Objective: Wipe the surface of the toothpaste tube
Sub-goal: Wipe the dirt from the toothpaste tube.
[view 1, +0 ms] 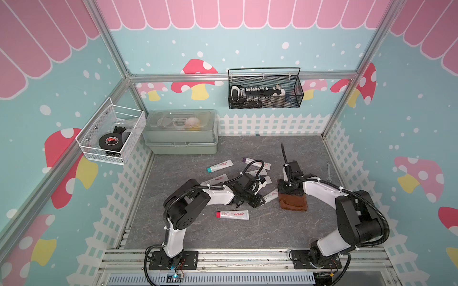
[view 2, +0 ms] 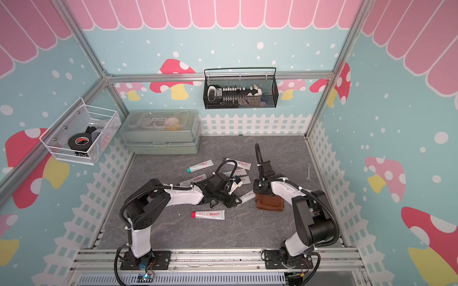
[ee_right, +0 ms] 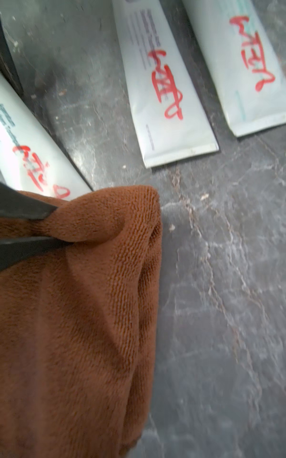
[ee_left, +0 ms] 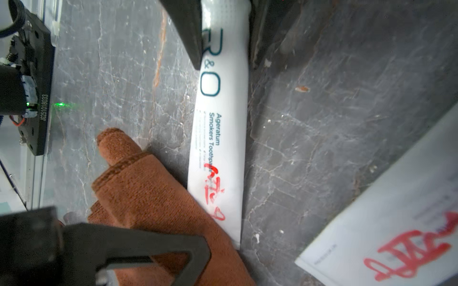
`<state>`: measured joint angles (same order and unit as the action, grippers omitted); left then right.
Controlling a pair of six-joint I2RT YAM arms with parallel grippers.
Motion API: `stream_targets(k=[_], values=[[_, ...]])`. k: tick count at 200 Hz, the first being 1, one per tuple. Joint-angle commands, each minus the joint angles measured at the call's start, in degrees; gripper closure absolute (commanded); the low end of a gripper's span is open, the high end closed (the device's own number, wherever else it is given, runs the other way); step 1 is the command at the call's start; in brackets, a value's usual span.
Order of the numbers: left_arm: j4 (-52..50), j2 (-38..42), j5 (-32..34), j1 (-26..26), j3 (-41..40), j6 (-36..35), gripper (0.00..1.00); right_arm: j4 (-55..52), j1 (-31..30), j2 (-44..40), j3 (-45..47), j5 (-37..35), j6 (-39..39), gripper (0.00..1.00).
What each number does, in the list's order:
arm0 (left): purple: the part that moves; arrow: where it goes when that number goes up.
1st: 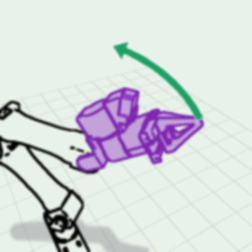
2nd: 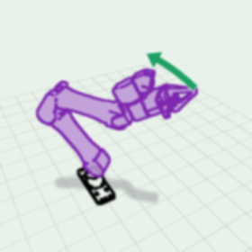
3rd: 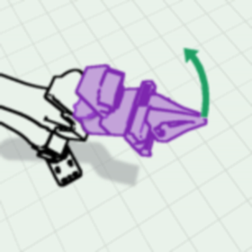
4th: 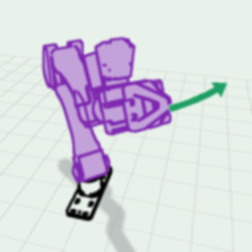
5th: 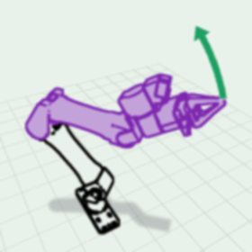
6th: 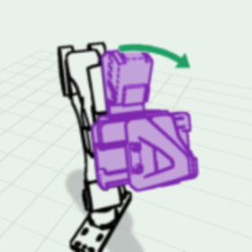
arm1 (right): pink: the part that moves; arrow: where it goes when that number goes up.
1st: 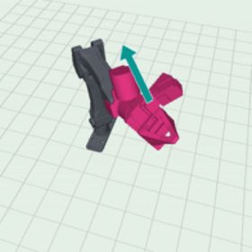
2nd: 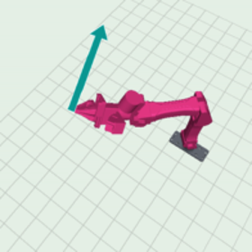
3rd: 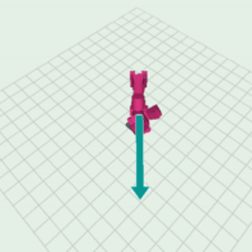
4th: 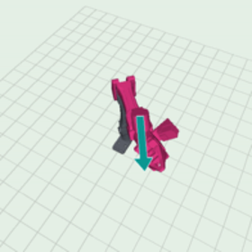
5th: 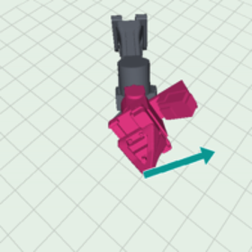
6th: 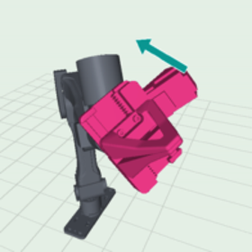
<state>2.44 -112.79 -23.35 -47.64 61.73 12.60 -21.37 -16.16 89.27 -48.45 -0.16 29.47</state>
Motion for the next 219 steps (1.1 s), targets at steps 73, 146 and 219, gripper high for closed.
stream_targets(k=[73,146,219], values=[[-8.4,-0.7,6.7,-1.1,2.5,-1.4,0.75,-0.1,0.3,-7.8,2.1,21.6,-0.9,0.90],[-8.6,-1.4,6.8,-2.4,3.3,-1.9,0.75,-3.5,-0.9,1.4,-0.7,10.2,-2.3,0.91],[-7.6,-1.8,4.8,-2.7,3.3,-1.8,0.76,-9.0,-1.1,4.2,-3.3,-9.8,-1.7,0.92]])
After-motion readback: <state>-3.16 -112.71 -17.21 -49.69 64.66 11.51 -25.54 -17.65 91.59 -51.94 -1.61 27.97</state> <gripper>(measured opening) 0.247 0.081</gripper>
